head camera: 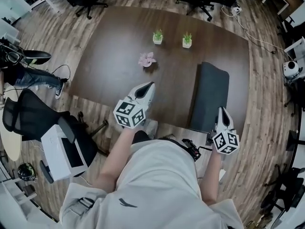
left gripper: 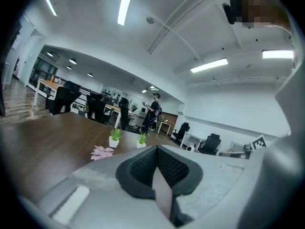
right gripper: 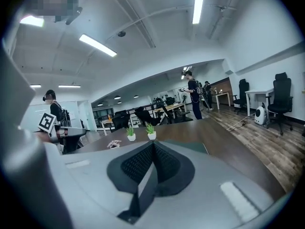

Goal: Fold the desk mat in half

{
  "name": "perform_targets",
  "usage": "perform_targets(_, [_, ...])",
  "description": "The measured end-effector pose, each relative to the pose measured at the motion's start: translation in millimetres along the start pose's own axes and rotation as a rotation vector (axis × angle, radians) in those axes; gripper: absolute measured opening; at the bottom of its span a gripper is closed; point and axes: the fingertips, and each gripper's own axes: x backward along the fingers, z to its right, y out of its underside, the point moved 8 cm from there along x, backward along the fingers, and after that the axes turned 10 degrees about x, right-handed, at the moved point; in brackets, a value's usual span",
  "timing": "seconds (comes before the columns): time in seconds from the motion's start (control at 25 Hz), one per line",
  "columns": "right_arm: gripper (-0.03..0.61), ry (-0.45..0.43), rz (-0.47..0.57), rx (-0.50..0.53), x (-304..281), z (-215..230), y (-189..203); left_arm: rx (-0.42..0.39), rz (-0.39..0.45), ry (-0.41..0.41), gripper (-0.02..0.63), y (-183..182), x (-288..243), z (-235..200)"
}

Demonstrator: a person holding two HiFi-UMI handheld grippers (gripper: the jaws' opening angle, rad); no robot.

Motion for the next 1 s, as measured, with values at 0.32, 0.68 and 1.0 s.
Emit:
perform_targets(0.32, [0.002,-0.128,-0.001,0.036,-43.6,-34.3,-12.6,0.042,0.082,-0.122,0.005,-17.4,42.7,-36.2])
perform_targets(0.68, [0.002,-0.157,0.001,0.049,-52.0,-49.2,-16.2,0.064,0.084,-0.142,0.005,-10.8,54.4,-47.9])
perform_targets(1.0, [0.002,-0.122,0.018,0.047,-42.7,-44.6,-18.2,-0.005,0.058,-0.106,0.005,-9.5,38.0,-38.1])
